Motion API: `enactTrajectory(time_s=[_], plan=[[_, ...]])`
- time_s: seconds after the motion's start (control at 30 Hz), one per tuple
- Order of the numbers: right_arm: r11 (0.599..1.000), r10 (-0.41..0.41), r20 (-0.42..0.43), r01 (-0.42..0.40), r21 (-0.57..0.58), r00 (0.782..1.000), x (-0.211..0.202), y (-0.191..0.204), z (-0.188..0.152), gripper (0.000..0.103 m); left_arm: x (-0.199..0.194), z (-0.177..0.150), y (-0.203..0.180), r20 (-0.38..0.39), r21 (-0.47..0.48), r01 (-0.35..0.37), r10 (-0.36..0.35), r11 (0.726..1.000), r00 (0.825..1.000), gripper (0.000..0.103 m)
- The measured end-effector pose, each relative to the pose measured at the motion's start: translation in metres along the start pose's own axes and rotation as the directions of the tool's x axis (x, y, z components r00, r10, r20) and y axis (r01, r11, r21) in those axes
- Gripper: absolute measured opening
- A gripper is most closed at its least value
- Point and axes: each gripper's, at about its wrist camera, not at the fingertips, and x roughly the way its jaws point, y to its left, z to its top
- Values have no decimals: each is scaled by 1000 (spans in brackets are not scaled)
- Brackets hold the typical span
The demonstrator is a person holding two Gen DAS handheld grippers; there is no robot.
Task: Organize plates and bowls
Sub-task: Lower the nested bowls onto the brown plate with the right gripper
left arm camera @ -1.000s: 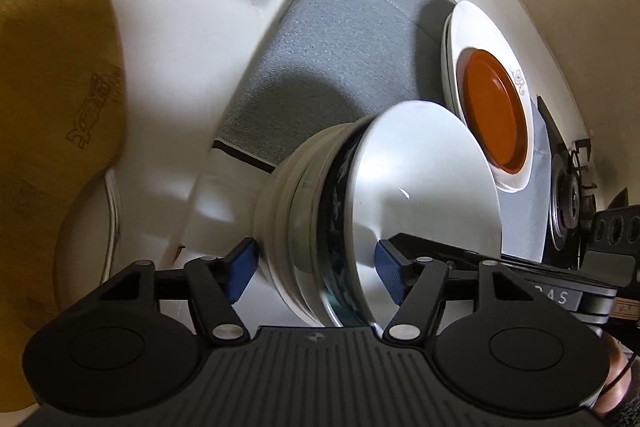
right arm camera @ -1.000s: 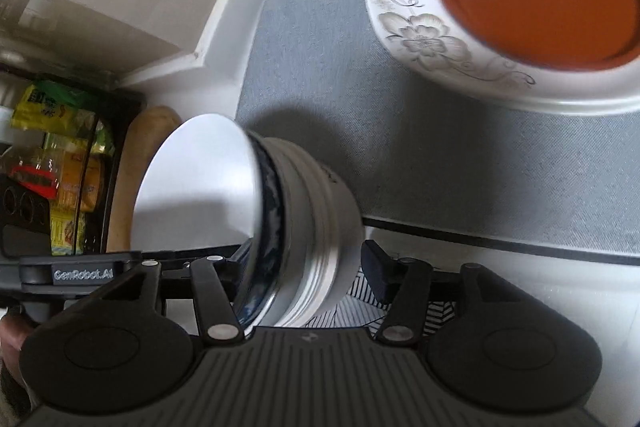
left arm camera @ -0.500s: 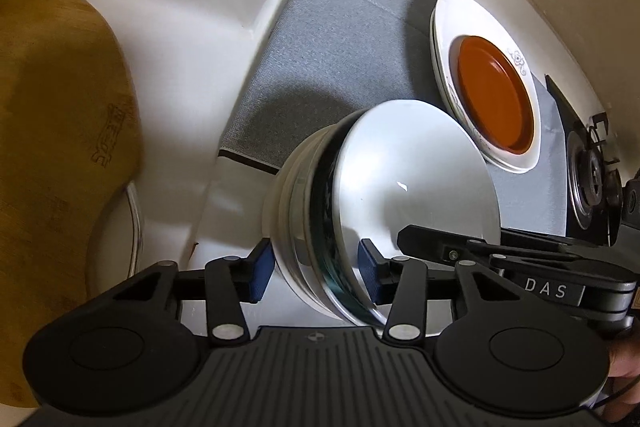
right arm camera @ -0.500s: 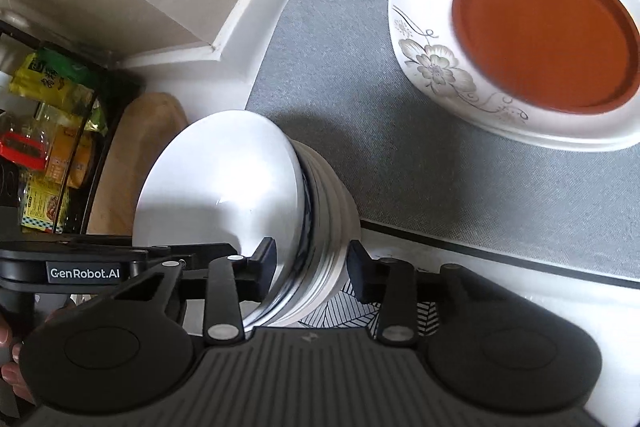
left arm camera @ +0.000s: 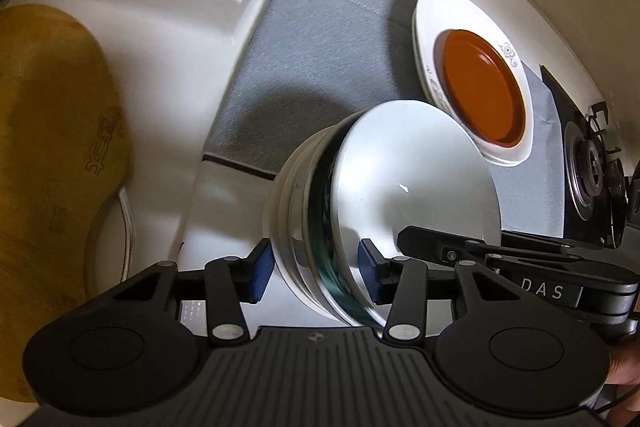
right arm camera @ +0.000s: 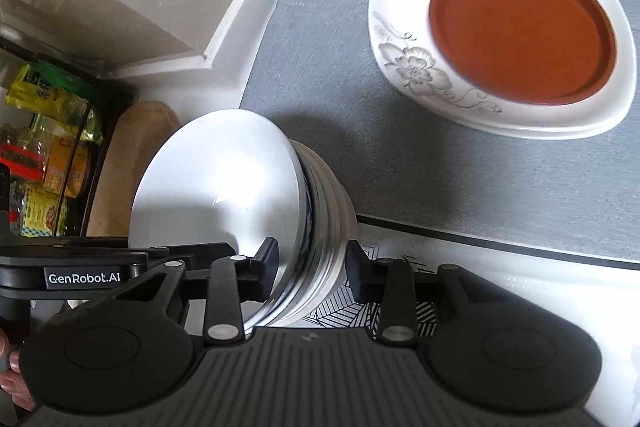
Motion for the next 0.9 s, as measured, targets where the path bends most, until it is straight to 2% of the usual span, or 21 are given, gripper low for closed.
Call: enactTrajectory(time_s=[0.2, 0.47, 0.9], plan=[[999, 2, 24, -3, 40, 1000, -22, -9, 4, 40, -5, 14, -19, -32, 2, 9, -9, 1000, 999, 49], [998, -10, 90, 5, 63, 996, -62, -27, 20, 40, -15, 36, -66, -17, 79, 10, -8, 997, 1000, 49], [996, -65, 211, 49, 81, 975, -128, -66, 73, 39, -18, 87, -142, 19, 162, 51, -55, 985, 998, 50]])
